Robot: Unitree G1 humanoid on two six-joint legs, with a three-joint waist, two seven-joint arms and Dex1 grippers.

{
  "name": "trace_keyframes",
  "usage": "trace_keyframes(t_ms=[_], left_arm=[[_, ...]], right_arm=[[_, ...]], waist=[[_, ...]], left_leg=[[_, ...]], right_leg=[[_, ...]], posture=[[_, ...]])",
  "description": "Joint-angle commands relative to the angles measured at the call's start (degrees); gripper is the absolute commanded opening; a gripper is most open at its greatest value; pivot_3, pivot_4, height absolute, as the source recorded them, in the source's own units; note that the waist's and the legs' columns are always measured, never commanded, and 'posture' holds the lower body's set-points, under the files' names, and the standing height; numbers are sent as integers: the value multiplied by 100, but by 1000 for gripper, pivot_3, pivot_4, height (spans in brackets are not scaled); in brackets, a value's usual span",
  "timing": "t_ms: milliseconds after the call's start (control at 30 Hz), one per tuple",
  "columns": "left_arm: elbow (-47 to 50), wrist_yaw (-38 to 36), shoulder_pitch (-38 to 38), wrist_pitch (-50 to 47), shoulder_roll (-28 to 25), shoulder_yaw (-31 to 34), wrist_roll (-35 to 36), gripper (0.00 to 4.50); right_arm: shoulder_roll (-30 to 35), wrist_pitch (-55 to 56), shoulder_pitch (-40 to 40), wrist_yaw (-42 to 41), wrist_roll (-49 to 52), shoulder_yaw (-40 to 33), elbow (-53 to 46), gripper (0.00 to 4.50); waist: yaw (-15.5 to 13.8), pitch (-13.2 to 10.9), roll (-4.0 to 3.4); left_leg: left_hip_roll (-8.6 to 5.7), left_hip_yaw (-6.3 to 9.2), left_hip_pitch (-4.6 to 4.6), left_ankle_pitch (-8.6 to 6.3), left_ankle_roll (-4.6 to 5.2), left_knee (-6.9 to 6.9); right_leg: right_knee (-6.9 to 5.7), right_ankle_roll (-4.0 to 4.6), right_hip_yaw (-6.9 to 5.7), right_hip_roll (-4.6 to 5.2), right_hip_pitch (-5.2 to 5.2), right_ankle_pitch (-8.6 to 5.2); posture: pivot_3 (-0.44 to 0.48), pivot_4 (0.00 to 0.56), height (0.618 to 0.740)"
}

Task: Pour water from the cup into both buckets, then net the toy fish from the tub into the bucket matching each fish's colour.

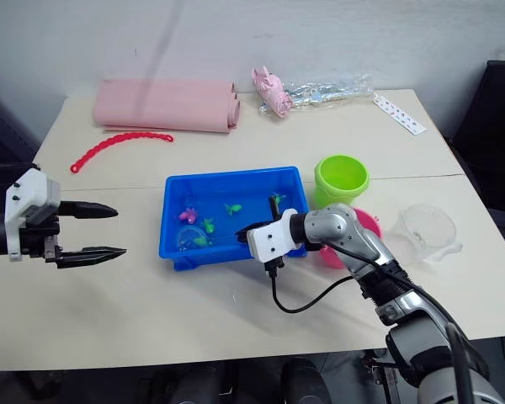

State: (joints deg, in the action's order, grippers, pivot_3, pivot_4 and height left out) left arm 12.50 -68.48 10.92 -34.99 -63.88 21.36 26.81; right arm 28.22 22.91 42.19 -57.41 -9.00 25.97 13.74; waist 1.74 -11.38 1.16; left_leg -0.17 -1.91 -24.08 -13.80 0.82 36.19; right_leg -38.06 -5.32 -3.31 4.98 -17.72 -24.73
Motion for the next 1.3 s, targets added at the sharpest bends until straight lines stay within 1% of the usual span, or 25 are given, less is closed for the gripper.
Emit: trace_keyframes(t_ms=[33, 200, 433, 600, 733, 867, 967, 1133, 1300], left_arm=[[32, 35, 115, -5, -73, 45, 113, 4428], [36, 62, 98, -11, -52, 65, 142, 4428], [36, 77, 105, -28, -72, 74, 184, 4428], [-1, 76, 127, -34, -106, 96, 212, 4428], [-12, 78, 139, -23, -107, 94, 205, 4428], [-27, 82, 146, -5, -90, 100, 190, 4428], [-59, 81, 144, 23, -80, 107, 178, 4428], [-231, 73, 206, 164, -80, 51, 122, 4428], [-258, 81, 302, 188, -47, 2, 164, 4428]], right_arm=[[-84, -64, 46, -96, 236, -142, -67, 0], [-30, 38, 305, 171, -178, -171, 408, 0], [-32, 382, 360, 268, -491, -20, 718, 0], [-141, 209, 211, -48, -115, -65, 469, 0], [-367, -975, 54, -250, 559, -354, 42, 0], [-472, -2306, 2, -373, 1003, -576, -317, 0], [-470, -3015, -56, -434, 1193, -652, -522, 0], [-359, -3320, -57, -435, 1152, -679, -584, 0], [-381, -3997, -58, -461, 1426, -857, -774, 0]], waist=[[-1, 0, 0], [0, 0, 0], [-2, 0, 0], [0, 0, 0], [-1, 0, 0], [-8, 0, 0], [-11, 0, 0], [-8, 0, 0], [-8, 0, 0]], left_leg=[[0, 0, 0, 0, 0, 0], [0, -1, 1, 0, -1, 0], [0, -1, 0, 0, -1, -1], [0, -1, 1, 0, -1, -1], [0, -1, 0, 0, -1, -2], [1, -1, 0, 1, -1, -2], [1, 0, 0, 1, -1, -3], [1, 0, 0, 0, -1, -4], [0, 0, 0, 0, -1, -5]], right_leg=[[0, 0, 0, 0, 0, 0], [0, 0, 0, 0, 0, 0], [1, 0, 0, 0, 0, 0], [1, 0, 0, 0, 0, 0], [1, 0, 0, -1, 0, 0], [1, 0, 1, -1, 1, 0], [1, 0, 1, -1, 1, 0], [2, 0, 1, -1, 0, 0], [2, 0, 1, 0, 0, 0]], posture=[[0, 150, 740], [0, 150, 740], [0, 150, 740], [0, 150, 740], [0, 150, 740], [0, 150, 740], [0, 150, 740], [0, 150, 740], [0, 150, 740]])
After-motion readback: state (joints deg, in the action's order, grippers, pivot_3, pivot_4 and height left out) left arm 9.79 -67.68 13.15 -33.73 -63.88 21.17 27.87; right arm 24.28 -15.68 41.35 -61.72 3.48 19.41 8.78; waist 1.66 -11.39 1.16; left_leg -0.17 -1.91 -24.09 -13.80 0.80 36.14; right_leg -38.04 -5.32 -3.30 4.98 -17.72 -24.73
